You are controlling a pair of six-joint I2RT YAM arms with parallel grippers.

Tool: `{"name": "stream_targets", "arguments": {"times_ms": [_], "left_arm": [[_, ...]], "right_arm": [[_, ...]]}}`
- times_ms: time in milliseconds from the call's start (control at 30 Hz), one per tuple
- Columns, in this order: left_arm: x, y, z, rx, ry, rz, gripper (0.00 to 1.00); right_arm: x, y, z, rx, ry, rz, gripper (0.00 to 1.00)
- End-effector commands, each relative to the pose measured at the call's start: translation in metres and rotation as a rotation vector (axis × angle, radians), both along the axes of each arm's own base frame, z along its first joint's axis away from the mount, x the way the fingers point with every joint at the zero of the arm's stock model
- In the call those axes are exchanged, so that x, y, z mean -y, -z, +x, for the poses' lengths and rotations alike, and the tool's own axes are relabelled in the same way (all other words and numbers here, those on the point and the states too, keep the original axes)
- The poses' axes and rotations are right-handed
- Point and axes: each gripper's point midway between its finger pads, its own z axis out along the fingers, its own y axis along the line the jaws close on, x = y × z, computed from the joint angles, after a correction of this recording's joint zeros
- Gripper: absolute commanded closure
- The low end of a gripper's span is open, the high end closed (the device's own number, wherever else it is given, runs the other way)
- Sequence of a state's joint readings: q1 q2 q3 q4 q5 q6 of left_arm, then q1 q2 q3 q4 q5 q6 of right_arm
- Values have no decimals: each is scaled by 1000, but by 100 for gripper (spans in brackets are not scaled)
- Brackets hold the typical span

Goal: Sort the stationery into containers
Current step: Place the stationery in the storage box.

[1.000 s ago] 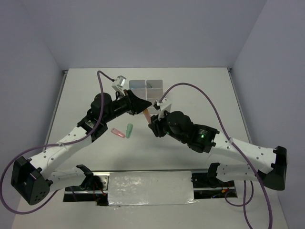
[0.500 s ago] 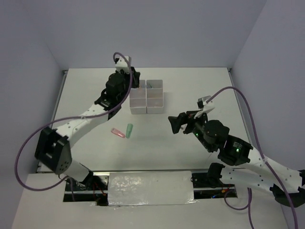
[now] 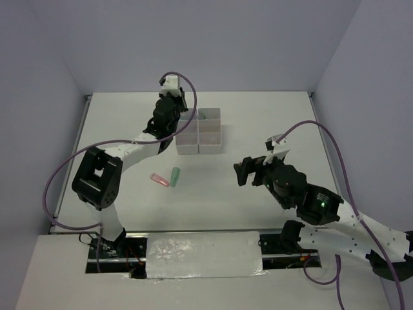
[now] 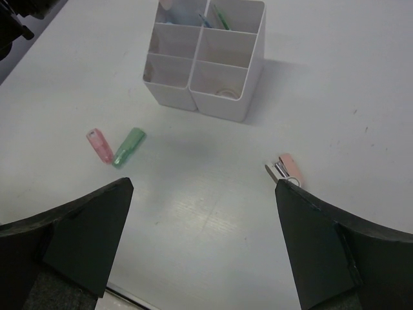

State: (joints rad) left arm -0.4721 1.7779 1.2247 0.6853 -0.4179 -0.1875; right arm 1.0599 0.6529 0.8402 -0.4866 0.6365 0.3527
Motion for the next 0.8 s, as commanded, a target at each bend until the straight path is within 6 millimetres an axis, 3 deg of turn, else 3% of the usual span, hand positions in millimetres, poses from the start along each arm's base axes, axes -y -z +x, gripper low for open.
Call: {"name": "stream_targets", "arguments": {"times_ms": [0, 233, 533, 567, 667, 767], "left_arm": [[-4, -30, 5, 135, -8, -70, 100], [-1, -6, 15, 121, -2, -59, 92], [-1, 11, 4, 97, 21, -99, 45], [-2, 11, 2, 98, 21, -100, 33], [-6, 2, -6, 106, 19, -125, 13], [-11, -5, -10, 101, 0, -137, 8]], "right_arm": [[6, -18, 3, 29, 24, 4, 0], [-3, -17, 5, 32, -1, -7, 0], [-10, -18, 6, 32, -20, -5, 0], [-11, -18, 5, 31, -26, -6, 0], [-17, -14, 6, 20, -45, -19, 0], [-21, -8, 8, 9, -47, -27, 0]]}}
